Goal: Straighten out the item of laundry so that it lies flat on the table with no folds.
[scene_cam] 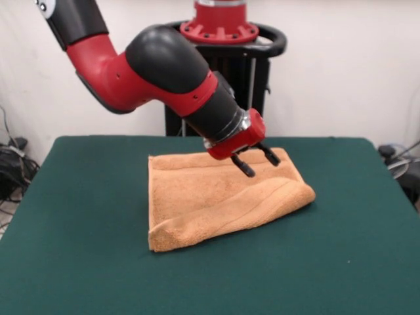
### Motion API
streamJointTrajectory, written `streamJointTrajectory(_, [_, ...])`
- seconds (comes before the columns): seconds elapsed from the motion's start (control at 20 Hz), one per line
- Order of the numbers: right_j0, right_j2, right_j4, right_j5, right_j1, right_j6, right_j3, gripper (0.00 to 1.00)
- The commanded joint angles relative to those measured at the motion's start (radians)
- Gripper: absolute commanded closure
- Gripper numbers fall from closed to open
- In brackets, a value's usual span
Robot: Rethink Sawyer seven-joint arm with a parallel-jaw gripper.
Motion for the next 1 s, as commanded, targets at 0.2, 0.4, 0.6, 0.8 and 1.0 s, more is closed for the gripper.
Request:
streamJointTrajectory(0.2, [0.076,-0.108,0.063,-0.028,-0.023,0.230,-0.046,0.00])
streamJointTrajectory(0.4, [0.109,-0.165,0.037,-0.028,-0.008,0.210,-0.077,0.00])
streamJointTrajectory(0.6, [0.111,-0.180,0.014,-0.047,0.031,0.162,-0.101,0.00])
streamJointTrajectory(0.8, [0.135,-0.219,-0.006,-0.050,0.042,0.146,-0.124,0.00])
streamJointTrajectory(1.0, [0.096,-0.172,-0.002,-0.088,0.088,0.107,-0.117,0.00])
